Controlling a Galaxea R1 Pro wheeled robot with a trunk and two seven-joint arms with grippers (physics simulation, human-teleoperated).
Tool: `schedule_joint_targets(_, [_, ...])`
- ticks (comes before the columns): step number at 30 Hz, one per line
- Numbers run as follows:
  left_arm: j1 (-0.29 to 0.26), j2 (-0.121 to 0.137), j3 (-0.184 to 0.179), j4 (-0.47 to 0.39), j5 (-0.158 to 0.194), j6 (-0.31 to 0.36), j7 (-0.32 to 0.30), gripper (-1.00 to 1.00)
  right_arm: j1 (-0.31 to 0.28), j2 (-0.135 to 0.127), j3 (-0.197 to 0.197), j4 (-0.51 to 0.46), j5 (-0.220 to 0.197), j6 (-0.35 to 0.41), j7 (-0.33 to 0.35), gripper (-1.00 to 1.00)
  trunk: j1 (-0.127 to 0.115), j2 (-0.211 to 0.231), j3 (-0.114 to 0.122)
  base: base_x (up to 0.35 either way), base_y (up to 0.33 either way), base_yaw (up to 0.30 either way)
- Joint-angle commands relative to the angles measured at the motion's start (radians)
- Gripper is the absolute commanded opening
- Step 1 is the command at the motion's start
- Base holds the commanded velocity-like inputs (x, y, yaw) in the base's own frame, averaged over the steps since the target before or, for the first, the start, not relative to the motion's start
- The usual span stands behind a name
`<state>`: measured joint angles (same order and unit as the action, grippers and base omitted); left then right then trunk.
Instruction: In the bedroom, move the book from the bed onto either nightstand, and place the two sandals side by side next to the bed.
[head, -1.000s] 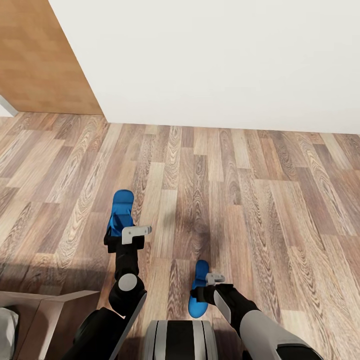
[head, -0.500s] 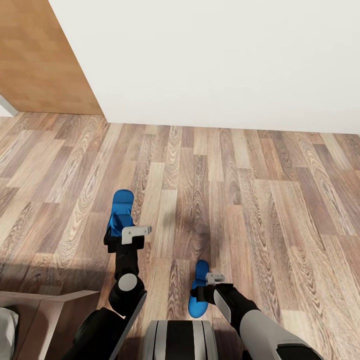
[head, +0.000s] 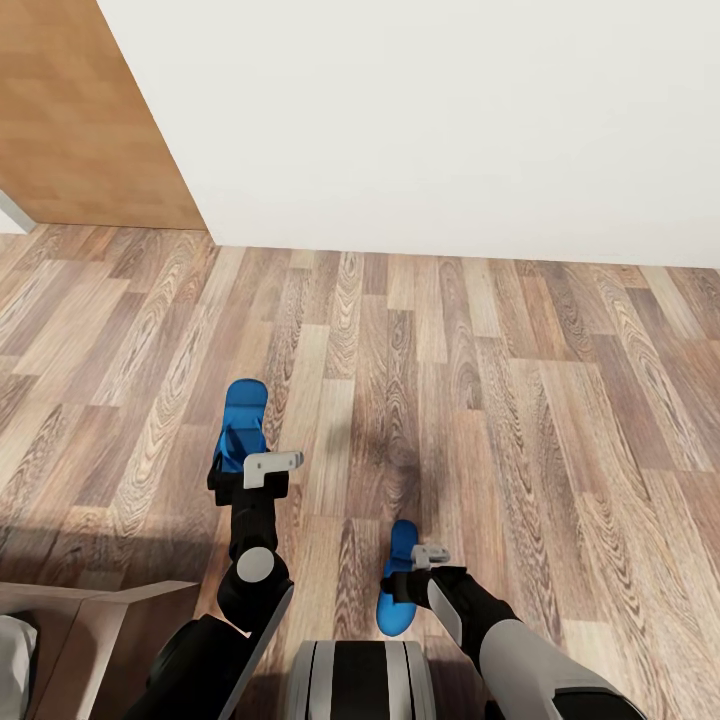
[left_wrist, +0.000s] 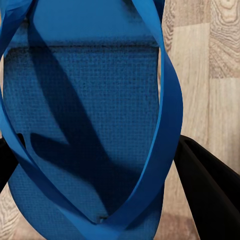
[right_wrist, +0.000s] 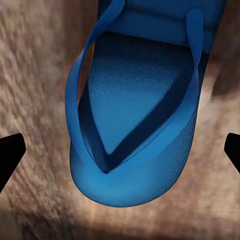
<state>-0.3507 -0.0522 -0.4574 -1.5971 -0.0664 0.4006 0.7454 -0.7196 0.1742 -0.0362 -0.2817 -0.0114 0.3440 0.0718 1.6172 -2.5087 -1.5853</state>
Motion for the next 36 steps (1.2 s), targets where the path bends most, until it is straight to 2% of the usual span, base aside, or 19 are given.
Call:
schedule_joint_targets(1, [-0.001, 0.0, -0.001, -0.001, -0.007, 0.009, 0.003, -1.0, 0.0, 0.0, -0.004, -0.002, -0.001, 0.006, 0.002, 1.0, 0.0, 0.0, -0.001, 0.0, 0.0, 0.0])
schedule_joint_targets(23, [-0.001, 0.002, -0.001, -0.001, -0.007, 0.007, 0.005, -1.0, 0.0, 0.0, -0.004, -0.002, -0.001, 0.006, 0.002, 1.0, 0.0, 0.0, -0.001, 0.0, 0.0, 0.0])
schedule_joint_targets(30, [-0.001, 0.002, -0.001, -0.001, -0.007, 0.007, 0.005, -1.0, 0.0, 0.0, -0.004, -0.007, -0.001, 0.006, 0.002, 1.0, 0.003, -0.002, -0.028, 0.0, 0.0, 0.0])
schedule_joint_targets(36, [-0.001, 0.002, -0.001, -0.001, -0.007, 0.007, 0.006, -1.0, 0.0, 0.0, -0.004, -0.012, -0.001, 0.006, 0.002, 1.0, 0.003, -0.002, -0.028, 0.0, 0.0, 0.0])
